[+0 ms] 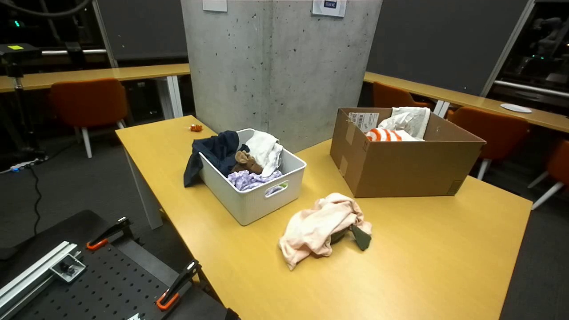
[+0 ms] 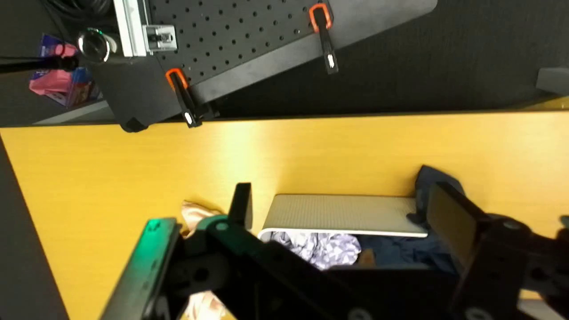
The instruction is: Place the pink clothe in the white basket
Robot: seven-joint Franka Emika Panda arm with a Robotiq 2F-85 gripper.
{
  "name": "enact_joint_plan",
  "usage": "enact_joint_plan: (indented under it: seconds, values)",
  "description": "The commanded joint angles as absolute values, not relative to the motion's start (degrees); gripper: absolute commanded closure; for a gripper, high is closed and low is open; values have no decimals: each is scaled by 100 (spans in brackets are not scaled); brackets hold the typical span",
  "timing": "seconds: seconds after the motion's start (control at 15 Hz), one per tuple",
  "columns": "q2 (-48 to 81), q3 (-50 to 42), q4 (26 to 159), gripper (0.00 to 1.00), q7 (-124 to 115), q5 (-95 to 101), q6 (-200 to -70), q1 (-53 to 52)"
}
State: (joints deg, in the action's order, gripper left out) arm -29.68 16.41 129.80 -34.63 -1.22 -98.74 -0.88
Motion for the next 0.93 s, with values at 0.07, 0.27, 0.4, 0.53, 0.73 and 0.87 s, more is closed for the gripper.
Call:
enact_joint_plan:
  seconds: [0.07,0.27,0.4,0.53,0.73,0.87]
  values:
    - [-2036,1062,12779,0,-3378,401,-11199,403]
    - [-1450,702,12692,0,-3449,489,-12046,638]
    - [-1177,452,12729,0,-3547,460,-12474,768]
    - [-826,208,12763,0,-3635,475,-12810,890]
    - [-345,-189,12787,0,-3602,330,-13202,1010]
    - [32,-477,12676,0,-3500,178,-13381,1097]
